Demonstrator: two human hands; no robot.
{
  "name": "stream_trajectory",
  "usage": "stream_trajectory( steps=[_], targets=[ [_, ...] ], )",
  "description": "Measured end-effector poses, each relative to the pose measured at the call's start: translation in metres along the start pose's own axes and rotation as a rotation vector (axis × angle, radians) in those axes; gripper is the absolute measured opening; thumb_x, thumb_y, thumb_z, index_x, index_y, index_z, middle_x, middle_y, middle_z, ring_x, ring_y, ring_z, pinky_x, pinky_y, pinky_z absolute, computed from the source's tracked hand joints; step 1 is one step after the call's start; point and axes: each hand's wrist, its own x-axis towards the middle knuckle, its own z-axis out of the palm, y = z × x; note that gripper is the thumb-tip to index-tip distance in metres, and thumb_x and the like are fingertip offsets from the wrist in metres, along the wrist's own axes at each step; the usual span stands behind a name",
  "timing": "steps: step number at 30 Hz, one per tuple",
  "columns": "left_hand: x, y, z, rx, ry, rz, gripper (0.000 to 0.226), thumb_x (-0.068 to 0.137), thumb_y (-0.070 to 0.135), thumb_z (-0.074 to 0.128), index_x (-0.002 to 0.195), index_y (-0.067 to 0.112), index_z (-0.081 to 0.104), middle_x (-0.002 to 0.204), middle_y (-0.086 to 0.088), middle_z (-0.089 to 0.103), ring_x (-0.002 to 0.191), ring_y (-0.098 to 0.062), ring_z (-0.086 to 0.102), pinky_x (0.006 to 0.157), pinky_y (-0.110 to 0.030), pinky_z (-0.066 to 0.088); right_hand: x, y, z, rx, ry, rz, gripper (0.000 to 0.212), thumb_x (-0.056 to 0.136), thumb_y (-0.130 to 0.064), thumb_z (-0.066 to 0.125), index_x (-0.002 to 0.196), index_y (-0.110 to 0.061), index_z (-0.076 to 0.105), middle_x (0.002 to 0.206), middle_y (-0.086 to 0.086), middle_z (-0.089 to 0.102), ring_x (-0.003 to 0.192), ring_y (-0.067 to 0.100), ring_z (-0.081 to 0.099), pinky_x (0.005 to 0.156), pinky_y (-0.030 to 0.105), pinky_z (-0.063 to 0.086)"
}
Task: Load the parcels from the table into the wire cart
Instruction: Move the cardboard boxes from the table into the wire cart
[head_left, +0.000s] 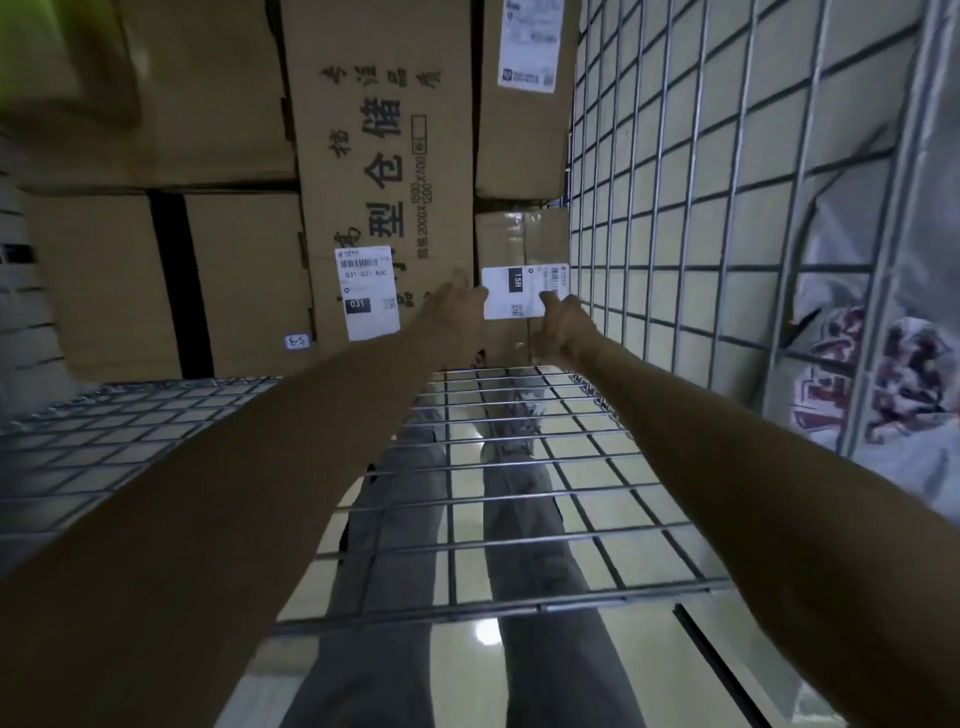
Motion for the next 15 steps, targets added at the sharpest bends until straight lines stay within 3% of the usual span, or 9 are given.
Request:
stream_trajectory(
  steps=[2, 5, 7, 10, 13, 15],
  targets=[
    [-0.024, 0.004, -0.022, -0.047, 0.040, -0.030, 0.025, 0.085, 0.023, 0.063, 0.107, 0.016, 0.053, 0.117, -0.010, 0.045, 0.109, -0.032, 0.053, 0.095, -0.039, 0.047, -0.026, -0.006, -0.015, -0.085, 0.037, -0.055, 0.051, 0.097, -0.015, 0.051, 0.145, -0.005, 0.035, 0.140, 0.026, 0.037, 0.125, 0.041, 0.046, 0.105, 0.040, 0.043],
    [-0.060, 0.011, -0.050, -0.100, 0.046, -0.088, 0.046, 0.093, 0.013, 0.058, 0.136, 0.008, 0.044, 0.154, -0.016, 0.023, 0.125, -0.038, 0.046, 0.104, -0.042, 0.043, -0.066, -0.015, -0.029, -0.041, 0.037, -0.059, 0.048, 0.103, -0.014, 0.042, 0.148, -0.003, 0.031, 0.147, 0.023, 0.036, 0.132, 0.037, 0.041, 0.091, 0.020, 0.037],
    [-0.093, 0.014, -0.072, -0.089, 0.058, -0.075, 0.050, 0.096, 0.014, 0.055, 0.143, 0.010, 0.040, 0.161, -0.015, 0.012, 0.132, -0.038, 0.040, 0.108, -0.039, 0.039, -0.102, -0.030, -0.042, -0.120, 0.040, -0.089, 0.050, 0.101, -0.012, 0.044, 0.149, -0.003, 0.031, 0.150, 0.021, 0.034, 0.134, 0.035, 0.039, 0.097, 0.022, 0.037],
    [-0.146, 0.019, -0.108, -0.154, 0.081, -0.088, 0.052, 0.096, 0.018, 0.053, 0.146, 0.014, 0.038, 0.159, -0.016, 0.020, 0.132, -0.037, 0.041, 0.107, -0.039, 0.040, -0.167, -0.058, -0.068, -0.225, 0.021, -0.211, 0.059, 0.095, -0.009, 0.050, 0.151, -0.004, 0.029, 0.151, 0.023, 0.030, 0.133, 0.040, 0.041, 0.109, 0.040, 0.039],
    [-0.206, 0.025, -0.145, -0.253, 0.150, -0.140, 0.056, 0.095, 0.019, 0.055, 0.147, 0.013, 0.036, 0.148, -0.018, 0.036, 0.130, -0.036, 0.044, 0.107, -0.043, 0.041, -0.228, -0.087, -0.099, -0.251, 0.045, -0.316, 0.058, 0.094, -0.011, 0.056, 0.149, -0.007, 0.037, 0.151, 0.019, 0.038, 0.135, 0.034, 0.042, 0.108, 0.033, 0.037],
    [-0.245, 0.031, -0.168, -0.318, 0.208, -0.178, 0.062, 0.092, 0.021, 0.061, 0.147, 0.011, 0.033, 0.146, -0.018, 0.035, 0.131, -0.036, 0.042, 0.108, -0.041, 0.040, -0.267, -0.108, -0.121, -0.259, 0.059, -0.384, 0.058, 0.093, -0.014, 0.060, 0.147, -0.008, 0.040, 0.149, 0.017, 0.043, 0.133, 0.032, 0.045, 0.104, 0.029, 0.038]
  ],
)
